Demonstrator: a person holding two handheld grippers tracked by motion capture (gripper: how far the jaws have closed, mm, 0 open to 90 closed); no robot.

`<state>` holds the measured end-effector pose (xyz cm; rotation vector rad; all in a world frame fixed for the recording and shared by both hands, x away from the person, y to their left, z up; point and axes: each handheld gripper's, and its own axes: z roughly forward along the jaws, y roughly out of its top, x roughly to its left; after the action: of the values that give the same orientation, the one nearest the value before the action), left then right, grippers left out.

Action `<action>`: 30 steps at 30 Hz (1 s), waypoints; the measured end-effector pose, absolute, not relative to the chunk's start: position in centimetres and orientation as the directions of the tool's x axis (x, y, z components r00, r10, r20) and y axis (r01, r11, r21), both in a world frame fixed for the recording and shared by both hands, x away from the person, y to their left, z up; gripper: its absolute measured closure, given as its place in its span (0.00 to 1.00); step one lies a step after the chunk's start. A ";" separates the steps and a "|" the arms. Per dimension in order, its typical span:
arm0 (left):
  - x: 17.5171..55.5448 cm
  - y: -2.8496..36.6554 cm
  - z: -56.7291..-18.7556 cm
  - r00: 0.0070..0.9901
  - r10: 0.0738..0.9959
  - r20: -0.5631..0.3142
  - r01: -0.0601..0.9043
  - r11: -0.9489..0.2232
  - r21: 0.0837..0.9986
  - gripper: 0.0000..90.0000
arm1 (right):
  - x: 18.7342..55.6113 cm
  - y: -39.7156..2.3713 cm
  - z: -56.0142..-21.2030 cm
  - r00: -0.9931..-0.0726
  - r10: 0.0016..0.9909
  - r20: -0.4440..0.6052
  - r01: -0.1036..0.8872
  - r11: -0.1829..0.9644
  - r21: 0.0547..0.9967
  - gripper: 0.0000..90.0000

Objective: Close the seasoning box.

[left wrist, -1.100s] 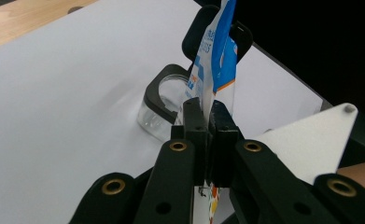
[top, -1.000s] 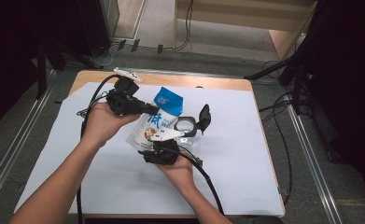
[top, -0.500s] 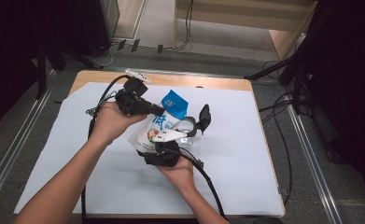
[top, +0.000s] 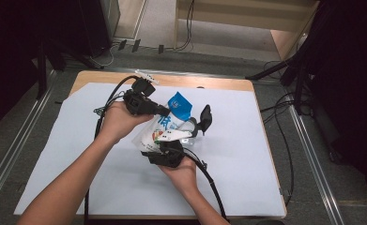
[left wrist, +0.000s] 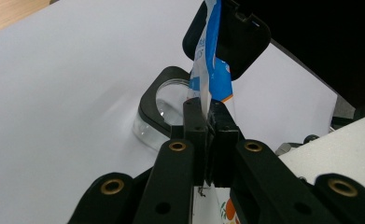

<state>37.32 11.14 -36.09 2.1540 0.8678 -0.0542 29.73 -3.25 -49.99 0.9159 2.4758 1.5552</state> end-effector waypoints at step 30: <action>39.0 9.2 -37.1 0.751 0.587 -0.302 0.619 -0.465 0.633 0.99 | 30.2 -3.7 -49.9 -0.814 0.459 0.356 0.507 0.262 0.821 0.59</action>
<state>38.96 9.23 -37.14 2.1870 0.9007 -0.0534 30.21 -3.67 -49.89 0.9692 2.5315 1.6757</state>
